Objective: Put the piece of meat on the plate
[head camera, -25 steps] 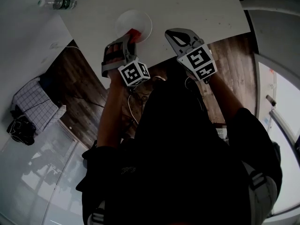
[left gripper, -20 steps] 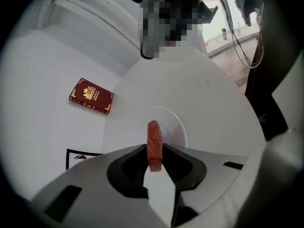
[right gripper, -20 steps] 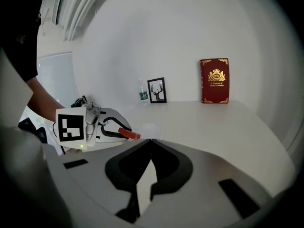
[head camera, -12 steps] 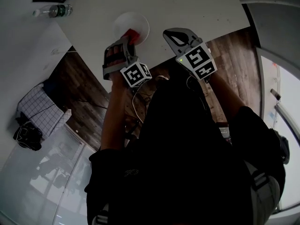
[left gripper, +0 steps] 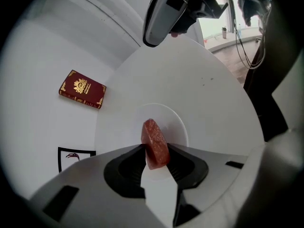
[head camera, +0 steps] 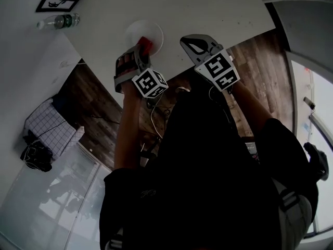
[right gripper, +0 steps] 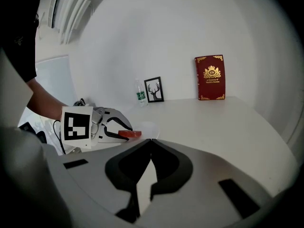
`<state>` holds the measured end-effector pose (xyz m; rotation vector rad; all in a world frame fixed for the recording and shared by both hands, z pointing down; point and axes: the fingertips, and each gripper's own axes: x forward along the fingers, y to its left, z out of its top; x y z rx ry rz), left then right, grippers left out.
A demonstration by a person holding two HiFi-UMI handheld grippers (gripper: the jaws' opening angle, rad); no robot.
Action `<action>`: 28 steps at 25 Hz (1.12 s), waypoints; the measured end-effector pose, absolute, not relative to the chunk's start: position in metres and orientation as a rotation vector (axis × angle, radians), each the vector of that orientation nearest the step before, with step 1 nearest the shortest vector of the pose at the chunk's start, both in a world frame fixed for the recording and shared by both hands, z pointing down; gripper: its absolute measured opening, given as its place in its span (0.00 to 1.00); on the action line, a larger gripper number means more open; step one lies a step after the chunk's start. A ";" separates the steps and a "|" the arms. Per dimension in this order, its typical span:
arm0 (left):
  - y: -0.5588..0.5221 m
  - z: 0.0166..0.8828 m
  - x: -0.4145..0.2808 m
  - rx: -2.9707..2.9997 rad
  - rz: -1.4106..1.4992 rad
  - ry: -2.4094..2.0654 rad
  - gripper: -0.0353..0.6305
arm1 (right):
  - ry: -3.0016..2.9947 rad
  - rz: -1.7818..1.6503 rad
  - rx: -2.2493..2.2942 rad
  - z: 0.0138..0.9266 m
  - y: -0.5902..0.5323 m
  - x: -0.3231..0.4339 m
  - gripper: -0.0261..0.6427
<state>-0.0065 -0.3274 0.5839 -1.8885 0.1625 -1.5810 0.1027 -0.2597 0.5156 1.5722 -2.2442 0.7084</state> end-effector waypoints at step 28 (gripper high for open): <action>-0.348 0.586 0.009 -2.058 -1.671 0.236 0.31 | -2.255 0.726 1.545 0.515 -0.273 0.117 0.07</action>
